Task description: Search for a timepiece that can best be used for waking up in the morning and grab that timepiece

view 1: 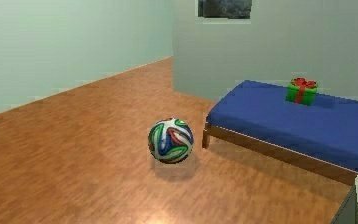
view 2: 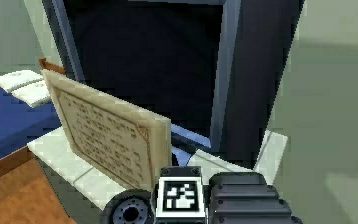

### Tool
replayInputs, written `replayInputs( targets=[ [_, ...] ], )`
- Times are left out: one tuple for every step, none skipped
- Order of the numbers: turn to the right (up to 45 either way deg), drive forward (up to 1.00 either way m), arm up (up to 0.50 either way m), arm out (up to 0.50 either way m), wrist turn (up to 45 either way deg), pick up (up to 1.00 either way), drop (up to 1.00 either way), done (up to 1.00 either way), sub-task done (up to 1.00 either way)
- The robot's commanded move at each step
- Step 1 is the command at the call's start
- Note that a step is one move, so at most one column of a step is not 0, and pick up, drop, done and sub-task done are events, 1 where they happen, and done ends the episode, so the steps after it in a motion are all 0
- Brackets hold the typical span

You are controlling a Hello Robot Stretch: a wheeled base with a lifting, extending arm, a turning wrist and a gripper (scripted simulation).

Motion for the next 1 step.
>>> replayInputs(
  targets=[
    [0.0, 0.00, 0.00, 0.20, 0.0, 0.00, 0.00, 0.00, 0.00]
  ],
)
